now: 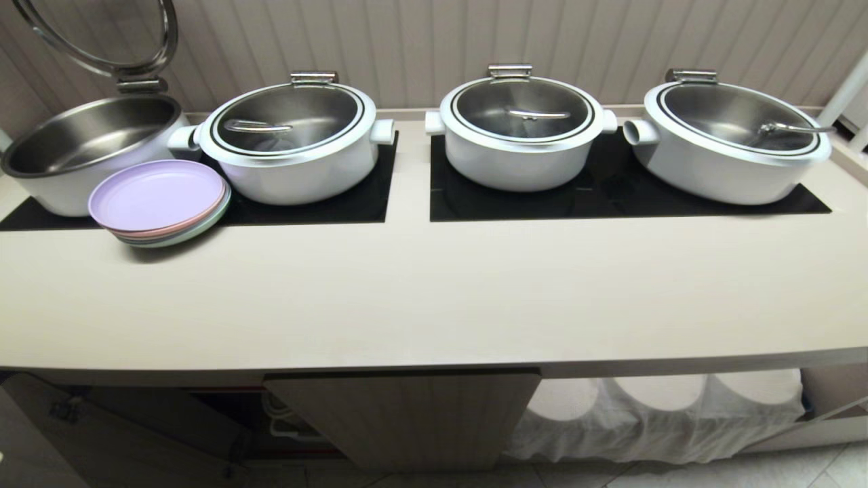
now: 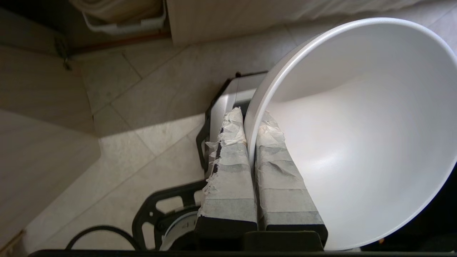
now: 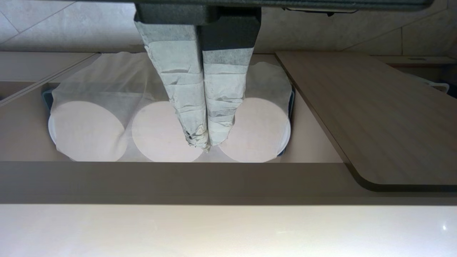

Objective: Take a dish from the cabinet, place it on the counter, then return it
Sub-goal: Place it on the table

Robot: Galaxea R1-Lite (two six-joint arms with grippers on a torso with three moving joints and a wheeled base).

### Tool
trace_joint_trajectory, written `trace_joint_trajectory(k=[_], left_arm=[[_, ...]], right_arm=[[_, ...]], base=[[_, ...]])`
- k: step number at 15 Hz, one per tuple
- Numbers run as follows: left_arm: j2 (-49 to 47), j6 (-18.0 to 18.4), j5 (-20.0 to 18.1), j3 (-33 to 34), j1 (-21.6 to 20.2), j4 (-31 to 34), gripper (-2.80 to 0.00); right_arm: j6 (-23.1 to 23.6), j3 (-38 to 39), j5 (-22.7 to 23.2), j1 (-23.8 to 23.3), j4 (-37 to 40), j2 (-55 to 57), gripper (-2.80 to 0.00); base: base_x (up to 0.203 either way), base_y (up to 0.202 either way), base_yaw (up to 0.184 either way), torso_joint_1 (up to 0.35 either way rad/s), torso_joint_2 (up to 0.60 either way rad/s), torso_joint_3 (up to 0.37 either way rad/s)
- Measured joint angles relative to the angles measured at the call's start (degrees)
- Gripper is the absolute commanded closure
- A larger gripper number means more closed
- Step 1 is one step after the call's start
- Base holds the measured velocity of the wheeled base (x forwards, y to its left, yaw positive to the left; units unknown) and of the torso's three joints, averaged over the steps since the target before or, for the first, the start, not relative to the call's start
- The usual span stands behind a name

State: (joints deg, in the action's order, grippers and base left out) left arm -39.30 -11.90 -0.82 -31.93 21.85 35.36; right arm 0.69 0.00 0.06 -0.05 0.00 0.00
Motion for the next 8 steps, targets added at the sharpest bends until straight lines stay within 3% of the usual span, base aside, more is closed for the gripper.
trace_joint_trajectory(k=[8], left_arm=[[-14.4,-1.21,0.51,-4.25,-2.02,-11.52,0.0]], right_arm=[[-0.06,0.0,-0.01,0.05,0.0,0.0,0.0]], base=[[0.0,0.0,0.0,0.0,0.0,0.0]])
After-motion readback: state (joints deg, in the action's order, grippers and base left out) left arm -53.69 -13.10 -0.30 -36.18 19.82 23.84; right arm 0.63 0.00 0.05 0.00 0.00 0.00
